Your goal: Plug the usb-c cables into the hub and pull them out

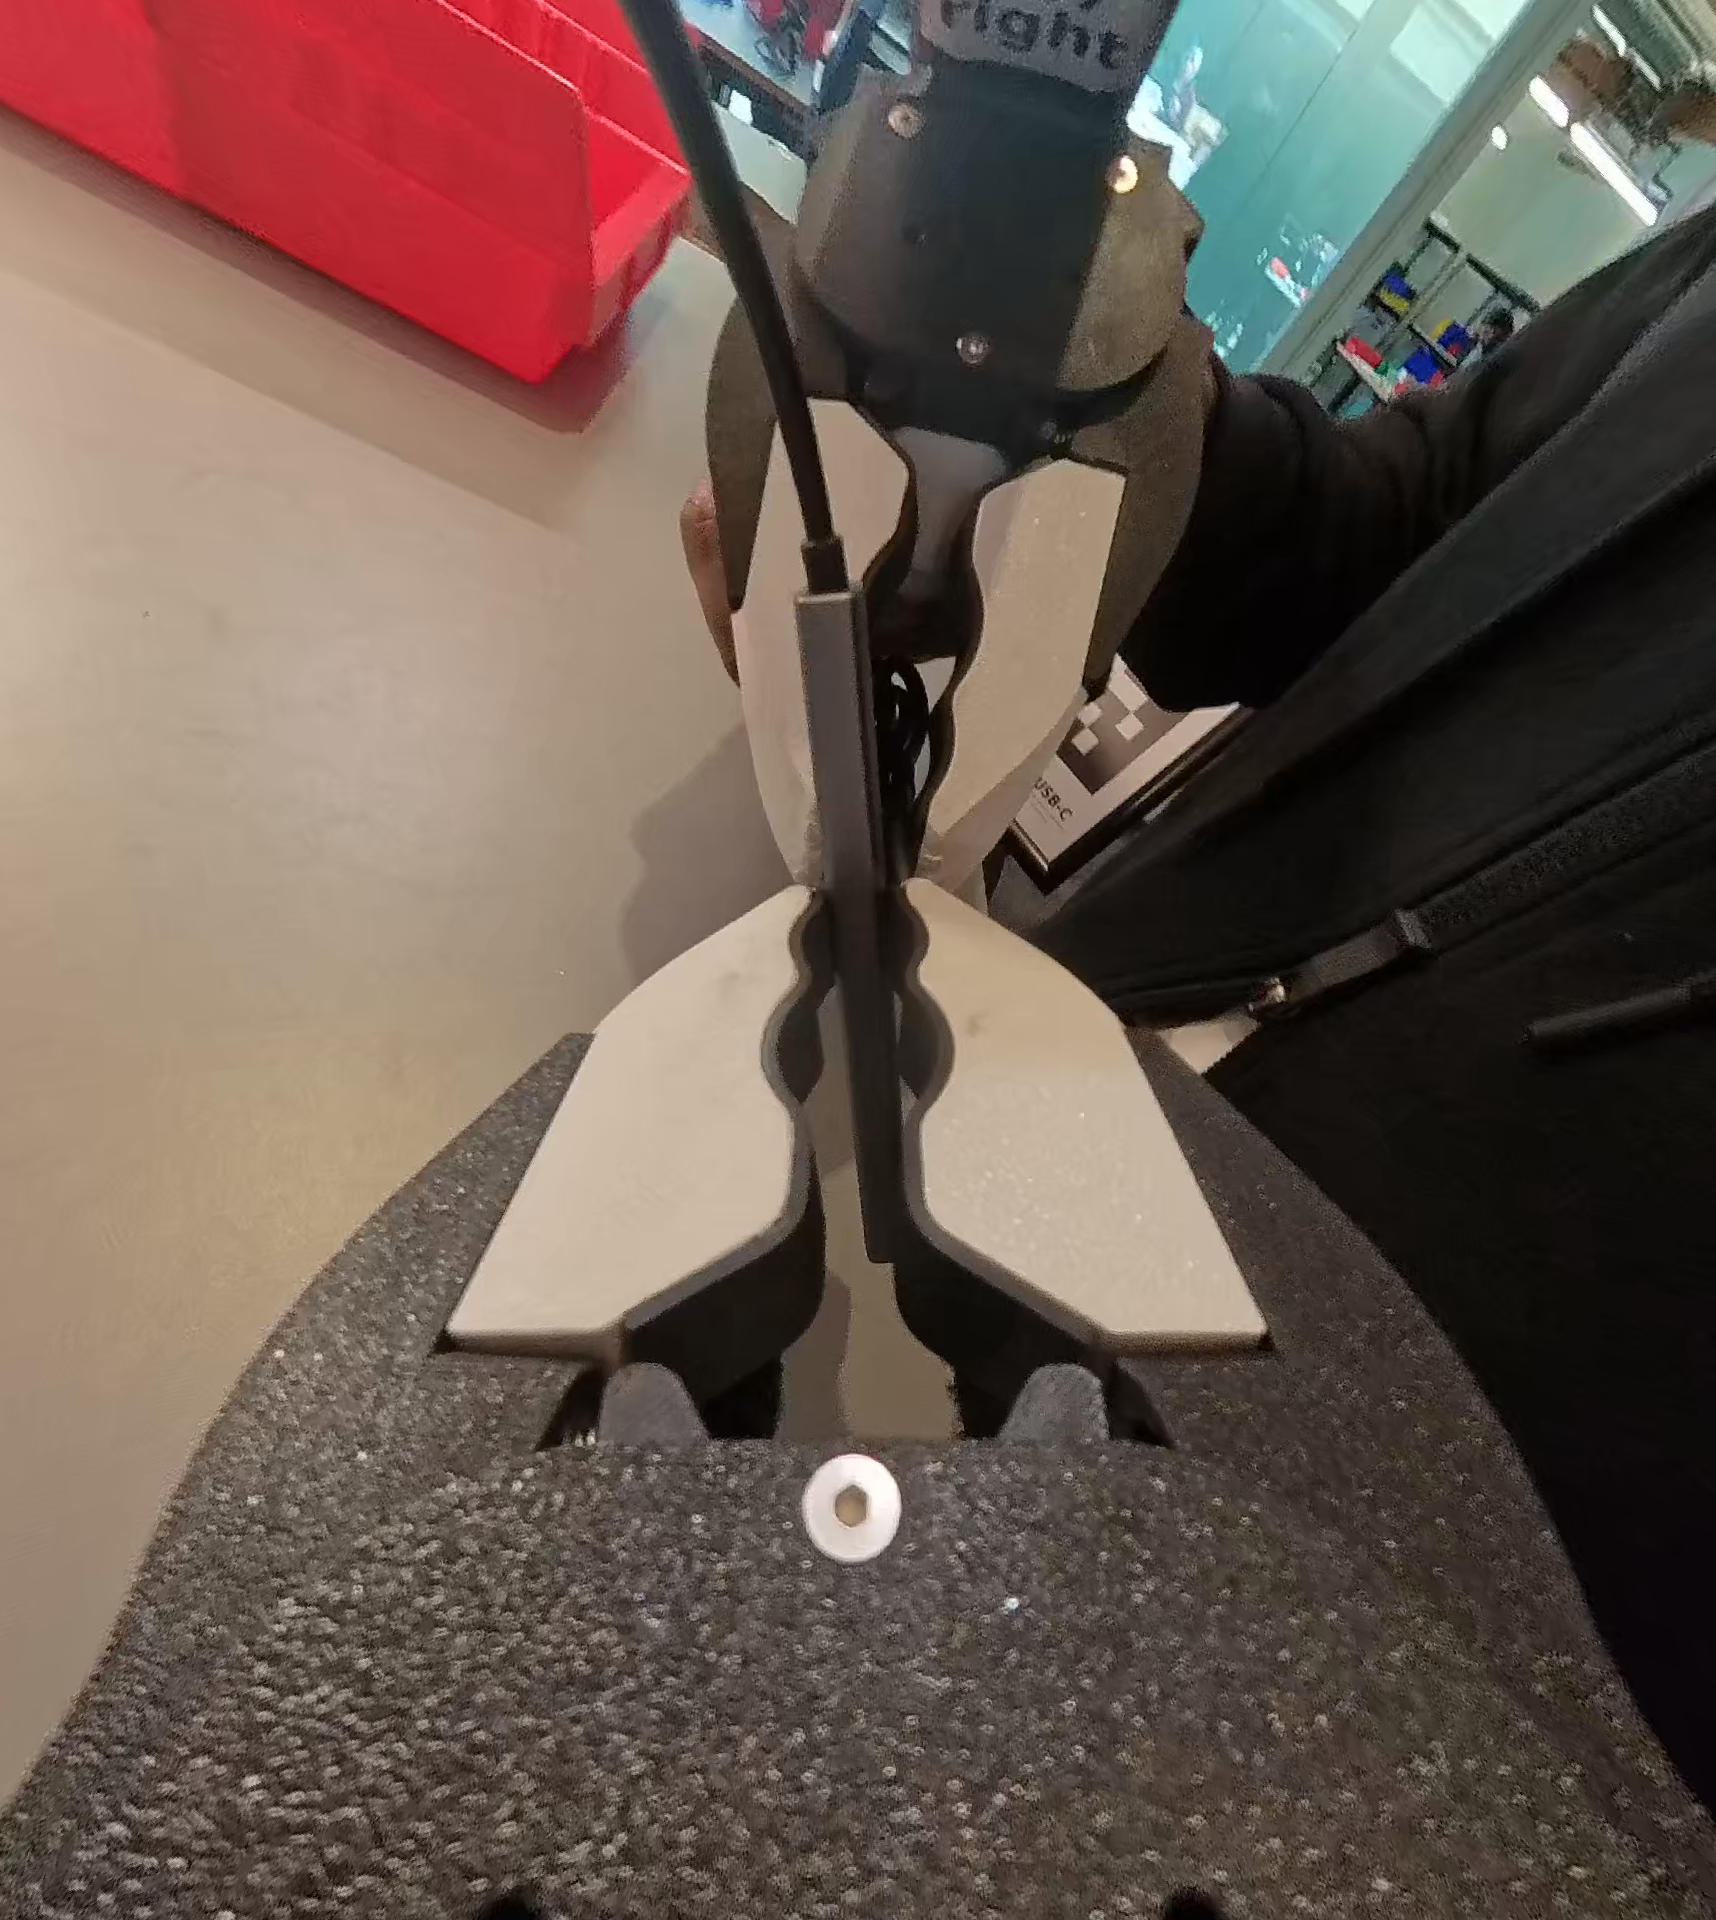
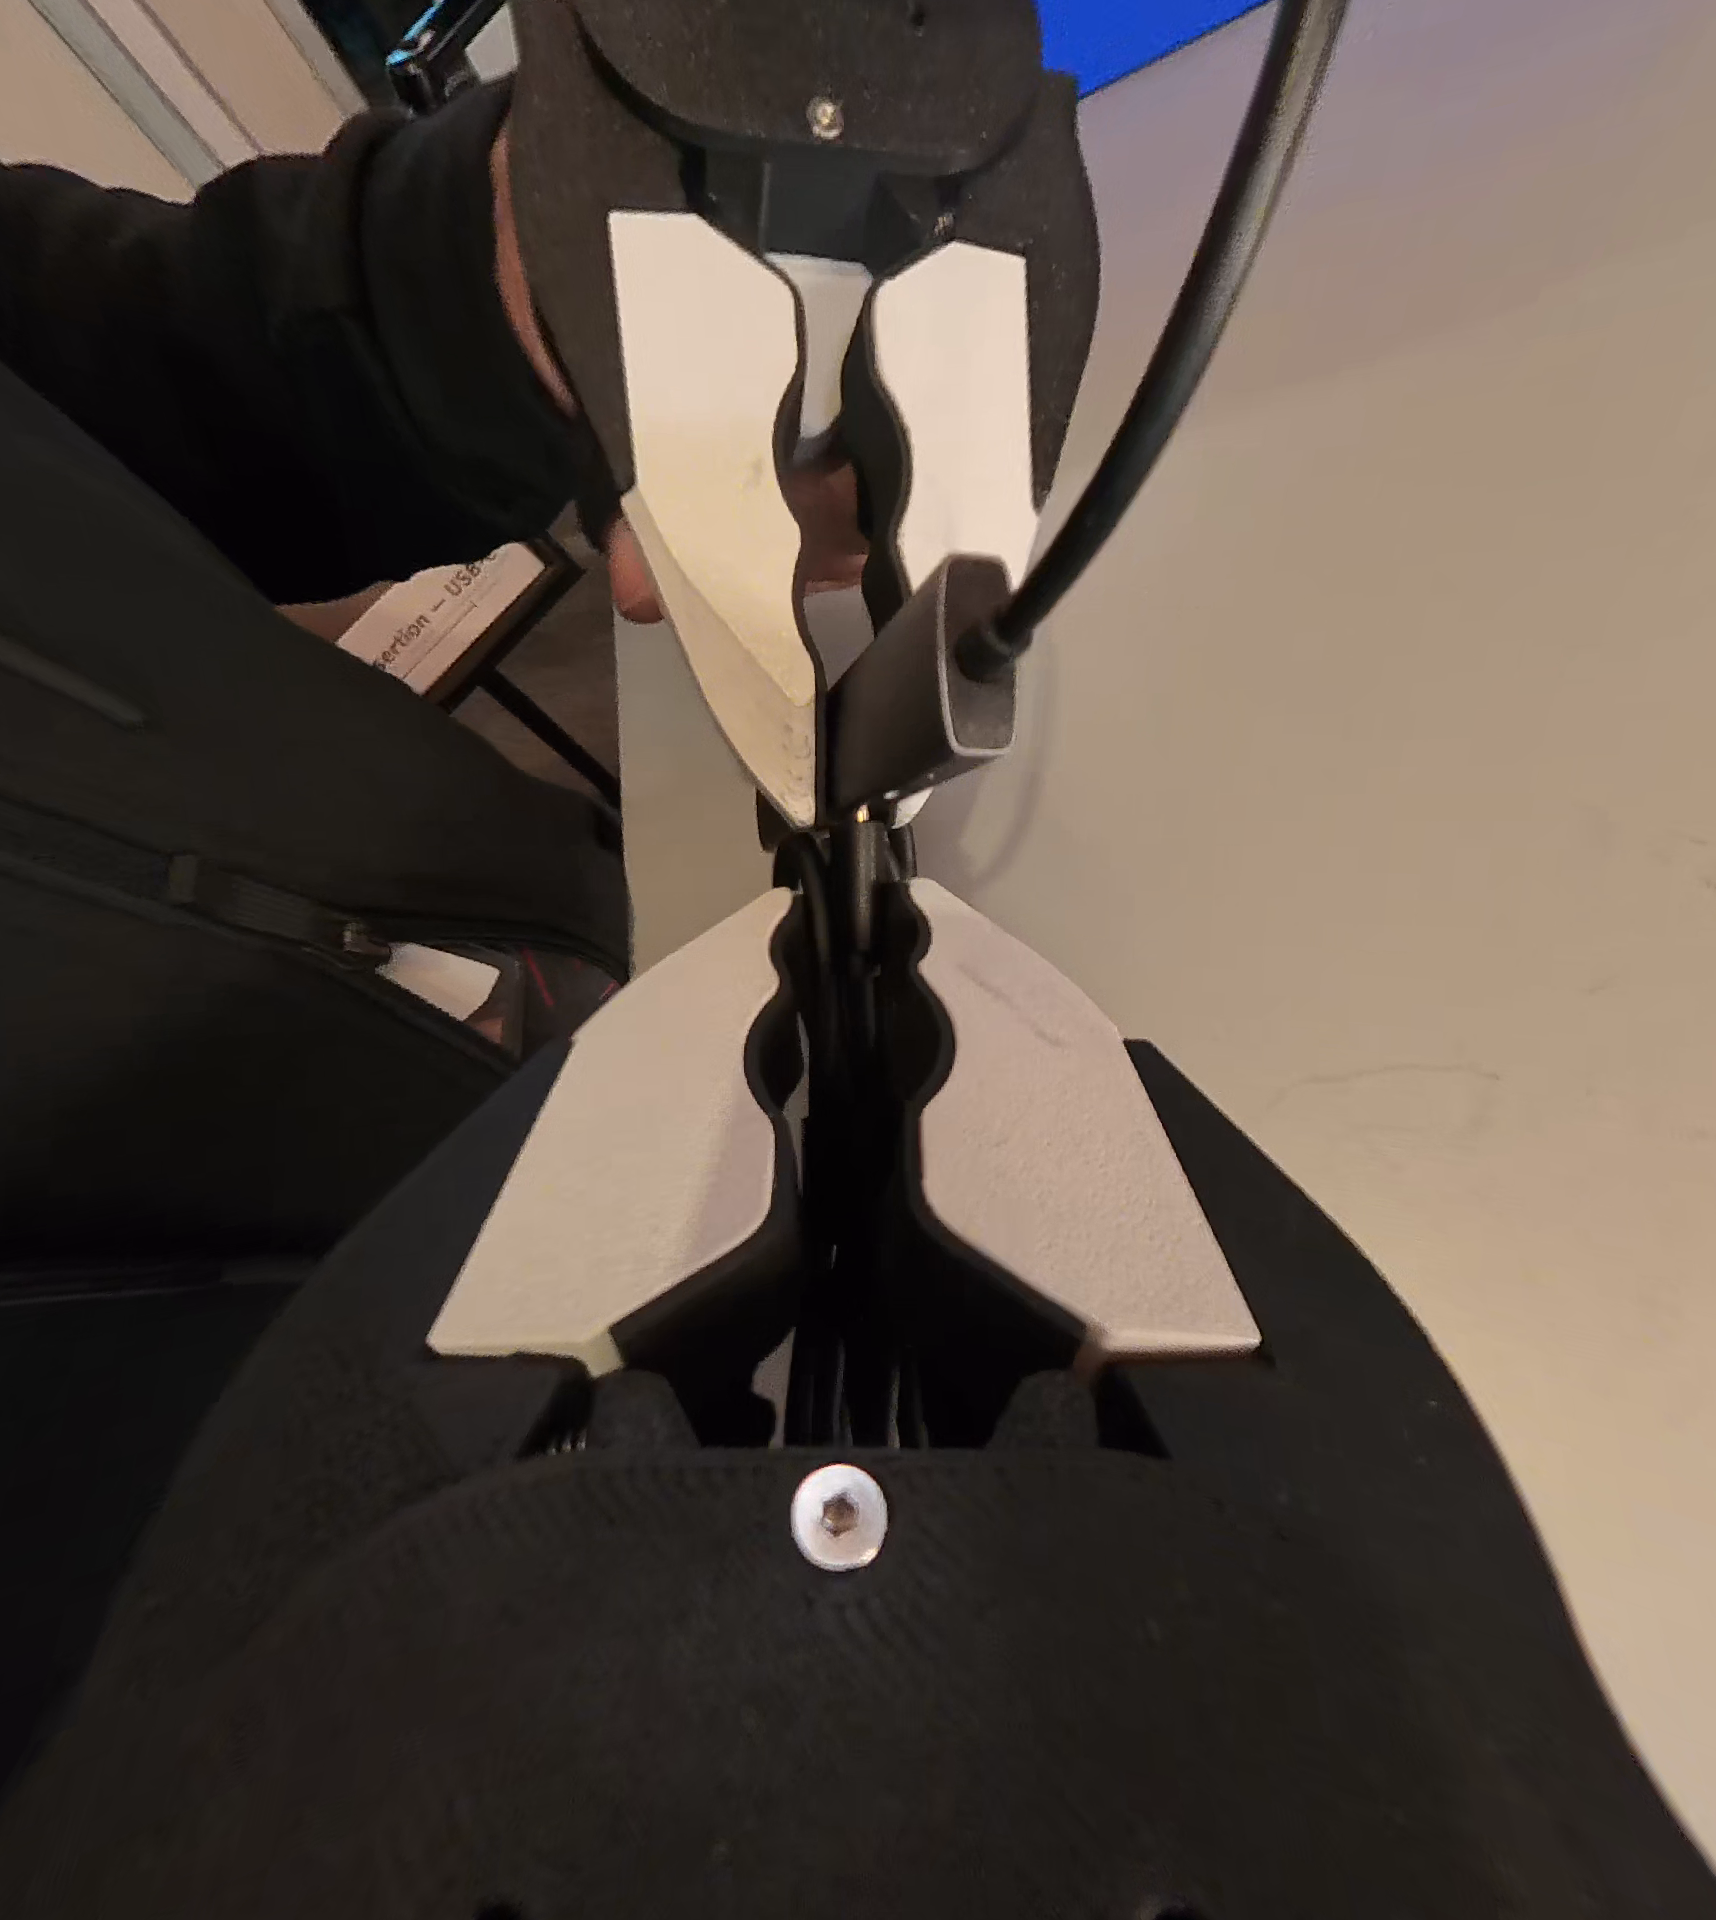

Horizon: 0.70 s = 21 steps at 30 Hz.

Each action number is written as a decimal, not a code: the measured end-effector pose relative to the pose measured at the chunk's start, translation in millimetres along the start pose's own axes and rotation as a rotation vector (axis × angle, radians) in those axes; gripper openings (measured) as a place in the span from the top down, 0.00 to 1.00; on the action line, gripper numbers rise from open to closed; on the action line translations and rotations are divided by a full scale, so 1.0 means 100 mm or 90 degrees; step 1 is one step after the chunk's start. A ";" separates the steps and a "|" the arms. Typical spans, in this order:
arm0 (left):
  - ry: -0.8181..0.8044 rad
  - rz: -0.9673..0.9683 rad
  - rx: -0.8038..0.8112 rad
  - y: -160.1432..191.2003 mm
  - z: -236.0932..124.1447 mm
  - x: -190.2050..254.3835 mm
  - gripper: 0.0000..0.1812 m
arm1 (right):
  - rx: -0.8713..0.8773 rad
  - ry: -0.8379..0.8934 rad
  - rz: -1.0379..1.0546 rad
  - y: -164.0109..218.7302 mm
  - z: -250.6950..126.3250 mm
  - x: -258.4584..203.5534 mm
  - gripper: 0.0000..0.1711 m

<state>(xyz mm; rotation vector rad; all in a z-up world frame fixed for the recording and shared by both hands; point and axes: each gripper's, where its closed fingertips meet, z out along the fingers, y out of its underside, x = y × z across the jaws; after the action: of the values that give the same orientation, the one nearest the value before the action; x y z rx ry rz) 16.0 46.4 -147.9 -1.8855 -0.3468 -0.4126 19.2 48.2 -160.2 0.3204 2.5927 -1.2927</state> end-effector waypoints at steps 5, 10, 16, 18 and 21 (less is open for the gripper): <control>-0.036 -0.106 0.054 0.01 0.04 -0.19 0.94 | -0.012 0.123 -0.060 0.05 -0.06 0.27 0.88; -0.093 -0.184 0.125 -0.01 -0.02 -0.33 0.94 | 0.064 0.262 -0.098 -0.06 -0.20 0.40 0.81; -0.130 -0.153 0.109 0.08 0.05 -0.31 0.94 | 0.036 0.311 -0.120 -0.01 -0.05 0.37 0.86; -0.129 -0.103 0.086 0.12 0.05 -0.27 0.94 | 0.068 0.262 -0.077 -0.05 -0.05 0.32 0.92; -0.121 0.003 0.054 0.17 0.03 -0.19 0.94 | 0.064 0.152 -0.014 -0.01 -0.02 0.20 0.93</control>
<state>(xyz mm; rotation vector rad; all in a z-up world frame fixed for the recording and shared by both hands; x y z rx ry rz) 6.8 43.1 -171.1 -1.8467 -0.4789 -0.2128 0.0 51.0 -164.1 0.4922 2.7360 -1.4778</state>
